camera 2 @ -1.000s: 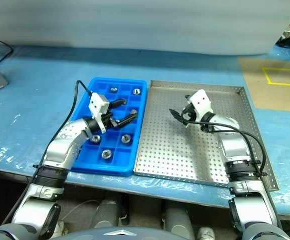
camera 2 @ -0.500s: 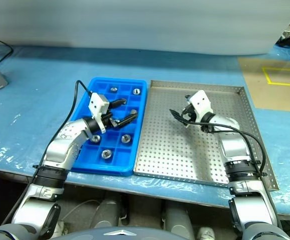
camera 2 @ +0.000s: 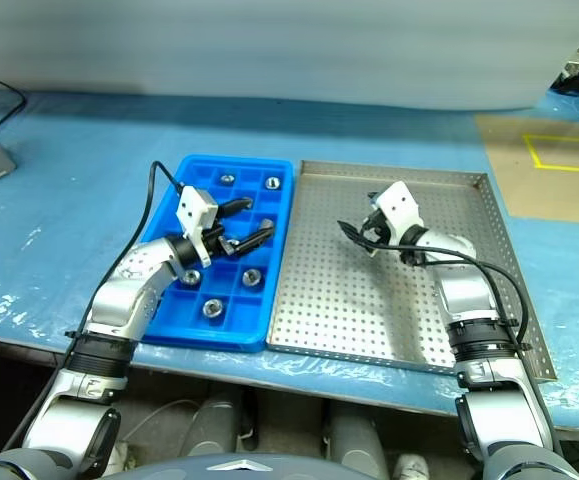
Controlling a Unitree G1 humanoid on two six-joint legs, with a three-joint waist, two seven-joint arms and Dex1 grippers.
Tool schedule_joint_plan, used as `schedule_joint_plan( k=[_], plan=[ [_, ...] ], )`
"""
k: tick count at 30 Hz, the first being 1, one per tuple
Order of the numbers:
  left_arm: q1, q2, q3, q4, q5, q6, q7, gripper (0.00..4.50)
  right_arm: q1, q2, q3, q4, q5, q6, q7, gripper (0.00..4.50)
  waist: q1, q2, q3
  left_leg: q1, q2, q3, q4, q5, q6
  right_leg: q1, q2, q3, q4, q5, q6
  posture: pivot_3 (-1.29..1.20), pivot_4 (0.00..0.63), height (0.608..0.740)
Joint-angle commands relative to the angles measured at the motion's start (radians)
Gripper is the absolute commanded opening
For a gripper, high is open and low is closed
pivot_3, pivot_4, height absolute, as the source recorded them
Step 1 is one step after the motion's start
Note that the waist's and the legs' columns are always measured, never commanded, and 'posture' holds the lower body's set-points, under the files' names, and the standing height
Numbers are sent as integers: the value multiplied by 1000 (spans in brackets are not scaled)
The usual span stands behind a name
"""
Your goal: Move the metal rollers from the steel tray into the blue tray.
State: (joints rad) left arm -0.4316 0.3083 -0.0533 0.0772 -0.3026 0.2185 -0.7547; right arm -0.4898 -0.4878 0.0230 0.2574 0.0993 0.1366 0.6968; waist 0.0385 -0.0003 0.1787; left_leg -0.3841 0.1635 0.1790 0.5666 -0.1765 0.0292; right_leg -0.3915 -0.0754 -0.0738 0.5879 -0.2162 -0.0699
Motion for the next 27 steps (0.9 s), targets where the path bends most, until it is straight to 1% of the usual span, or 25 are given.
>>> schedule_joint_plan(
  k=[1, 27],
  plan=[
    [-5, 8, 5, -39, -2, -4, 2, 4461, -21, 0, 2, -17, -3, -24, 3, 4500, 0, 0, 0, 0, 0, 0, 0, 0, 0, 0, 0, 0, 0, 0, 0, -100, 150, 740],
    [5, 11, 8, -48, 1, -6, 8, 4461, -36, 1, 31, 24, -45, -59, 18, 4500, 1, 0, 0, 0, 0, 0, 0, 0, 0, 0, 0, 0, 0, 0, 0, -82, 150, 740]
  ],
)
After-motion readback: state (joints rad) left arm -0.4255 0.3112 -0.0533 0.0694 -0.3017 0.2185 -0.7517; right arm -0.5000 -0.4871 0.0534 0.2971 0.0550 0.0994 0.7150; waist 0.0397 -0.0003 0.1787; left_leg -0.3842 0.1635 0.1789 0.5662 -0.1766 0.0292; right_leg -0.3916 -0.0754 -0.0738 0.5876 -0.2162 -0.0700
